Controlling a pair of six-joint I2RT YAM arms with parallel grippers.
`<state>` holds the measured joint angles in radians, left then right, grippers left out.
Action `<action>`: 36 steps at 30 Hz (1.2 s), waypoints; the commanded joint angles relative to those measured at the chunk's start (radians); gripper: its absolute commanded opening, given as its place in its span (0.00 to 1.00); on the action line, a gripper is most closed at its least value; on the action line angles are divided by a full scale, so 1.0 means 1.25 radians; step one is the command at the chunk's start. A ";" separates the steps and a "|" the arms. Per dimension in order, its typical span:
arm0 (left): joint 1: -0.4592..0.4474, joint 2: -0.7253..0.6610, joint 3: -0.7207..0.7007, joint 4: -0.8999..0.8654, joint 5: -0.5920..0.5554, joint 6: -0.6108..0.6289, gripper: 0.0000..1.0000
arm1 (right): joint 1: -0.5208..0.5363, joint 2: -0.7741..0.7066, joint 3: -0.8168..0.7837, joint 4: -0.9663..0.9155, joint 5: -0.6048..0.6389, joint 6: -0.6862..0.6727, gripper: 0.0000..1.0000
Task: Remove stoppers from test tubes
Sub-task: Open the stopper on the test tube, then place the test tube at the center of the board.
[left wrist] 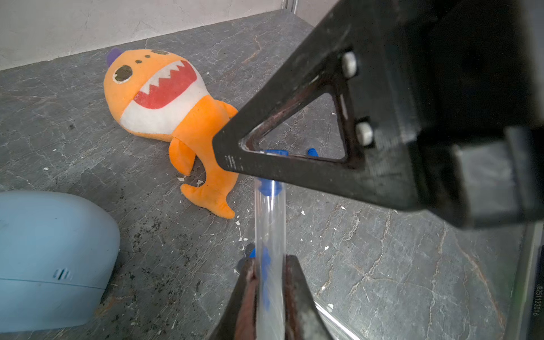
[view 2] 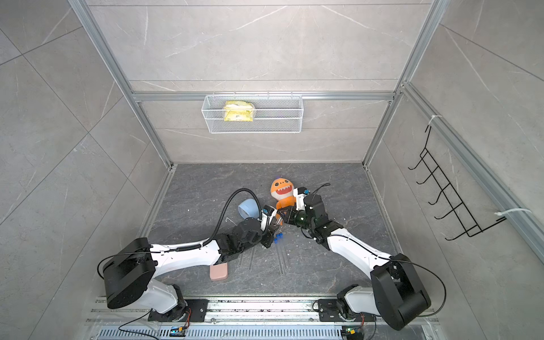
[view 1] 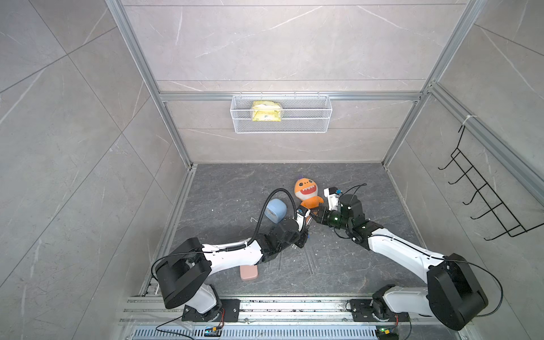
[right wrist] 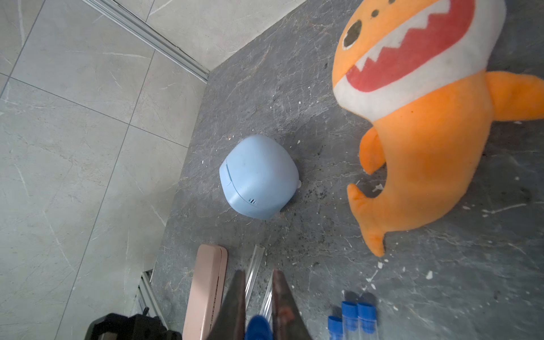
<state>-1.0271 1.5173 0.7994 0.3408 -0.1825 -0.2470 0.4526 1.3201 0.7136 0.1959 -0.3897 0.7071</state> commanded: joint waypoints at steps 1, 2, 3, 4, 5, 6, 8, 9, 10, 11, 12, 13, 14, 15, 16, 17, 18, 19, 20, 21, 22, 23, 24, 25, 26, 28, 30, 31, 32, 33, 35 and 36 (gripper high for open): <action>0.010 0.008 -0.026 0.018 -0.007 -0.022 0.00 | -0.027 -0.025 0.024 0.041 -0.010 0.033 0.00; 0.013 0.012 -0.030 0.018 -0.009 -0.025 0.00 | -0.031 -0.028 0.025 0.042 -0.015 0.040 0.00; 0.014 0.014 -0.033 0.017 -0.009 -0.027 0.00 | -0.036 -0.029 0.025 0.044 -0.020 0.044 0.00; 0.015 0.015 -0.036 0.016 -0.010 -0.028 0.00 | -0.041 -0.033 0.024 0.046 -0.025 0.050 0.00; 0.016 0.016 -0.038 0.014 -0.012 -0.029 0.00 | -0.046 -0.036 0.024 0.048 -0.029 0.055 0.00; 0.017 0.016 -0.040 0.012 -0.012 -0.031 0.00 | -0.051 -0.037 0.024 0.050 -0.033 0.059 0.00; 0.018 0.017 -0.042 0.006 -0.015 -0.034 0.00 | -0.062 -0.040 0.027 0.049 -0.034 0.059 0.00; 0.017 0.014 -0.043 0.003 -0.015 -0.035 0.00 | -0.065 -0.042 0.030 0.037 -0.027 0.051 0.00; 0.018 0.009 -0.046 -0.001 -0.016 -0.039 0.00 | -0.069 -0.047 0.035 0.017 -0.015 0.036 0.00; 0.017 0.002 -0.047 -0.007 -0.019 -0.043 0.00 | -0.073 -0.053 0.040 -0.005 0.000 0.018 0.00; 0.018 -0.007 -0.049 -0.014 -0.021 -0.046 0.00 | -0.079 -0.060 0.045 -0.024 0.014 0.002 0.00; 0.017 -0.020 -0.051 -0.026 -0.026 -0.048 0.00 | -0.083 -0.067 0.052 -0.051 0.031 -0.018 0.00; 0.014 -0.035 -0.053 -0.042 -0.034 -0.053 0.00 | -0.086 -0.075 0.058 -0.080 0.052 -0.040 0.00; 0.013 -0.050 -0.055 -0.057 -0.042 -0.056 0.00 | -0.088 -0.080 0.066 -0.105 0.070 -0.059 0.00; 0.012 -0.067 -0.056 -0.075 -0.049 -0.062 0.00 | -0.090 -0.086 0.074 -0.135 0.088 -0.083 0.00; 0.012 -0.083 -0.057 -0.097 -0.056 -0.069 0.00 | -0.092 -0.090 0.080 -0.157 0.106 -0.099 0.00; 0.012 -0.095 -0.054 -0.122 -0.067 -0.078 0.00 | -0.092 -0.092 0.082 -0.171 0.119 -0.110 0.00; 0.012 -0.106 -0.050 -0.151 -0.077 -0.090 0.00 | -0.092 -0.096 0.082 -0.183 0.132 -0.119 0.00; 0.011 -0.113 -0.048 -0.175 -0.081 -0.101 0.00 | -0.092 -0.099 0.080 -0.192 0.141 -0.127 0.00; 0.011 -0.117 -0.047 -0.191 -0.081 -0.111 0.00 | -0.093 -0.101 0.078 -0.197 0.148 -0.131 0.00; 0.011 -0.118 -0.047 -0.206 -0.082 -0.126 0.00 | -0.093 -0.104 0.074 -0.203 0.154 -0.135 0.00; 0.010 -0.117 -0.049 -0.217 -0.085 -0.145 0.00 | -0.093 -0.104 0.073 -0.207 0.161 -0.137 0.00; 0.008 -0.115 -0.049 -0.223 -0.087 -0.162 0.00 | -0.093 -0.104 0.071 -0.212 0.166 -0.137 0.00; 0.002 -0.110 -0.052 -0.224 -0.087 -0.180 0.00 | -0.093 -0.104 0.069 -0.219 0.174 -0.139 0.00; -0.006 -0.102 -0.051 -0.227 -0.093 -0.200 0.00 | -0.094 -0.103 0.067 -0.224 0.182 -0.137 0.00; -0.023 -0.078 -0.045 -0.228 -0.105 -0.244 0.00 | -0.093 -0.100 0.063 -0.234 0.195 -0.135 0.00; -0.043 -0.046 -0.033 -0.232 -0.133 -0.285 0.00 | -0.094 -0.099 0.060 -0.244 0.213 -0.135 0.00; -0.051 -0.028 -0.025 -0.232 -0.145 -0.307 0.00 | -0.094 -0.099 0.057 -0.248 0.223 -0.136 0.00; -0.058 -0.009 -0.017 -0.233 -0.156 -0.329 0.00 | -0.093 -0.100 0.055 -0.251 0.229 -0.136 0.00; -0.064 0.007 -0.010 -0.237 -0.169 -0.347 0.00 | -0.094 -0.100 0.055 -0.254 0.236 -0.137 0.00; -0.075 0.036 0.006 -0.255 -0.196 -0.386 0.00 | -0.093 -0.100 0.056 -0.266 0.252 -0.143 0.00; -0.076 0.046 0.013 -0.267 -0.208 -0.403 0.00 | -0.093 -0.100 0.055 -0.269 0.260 -0.145 0.00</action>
<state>-1.1133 1.5543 0.7666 0.0422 -0.3626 -0.6415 0.3389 1.2041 0.7910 -0.1028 -0.1181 0.5518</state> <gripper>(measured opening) 0.157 0.153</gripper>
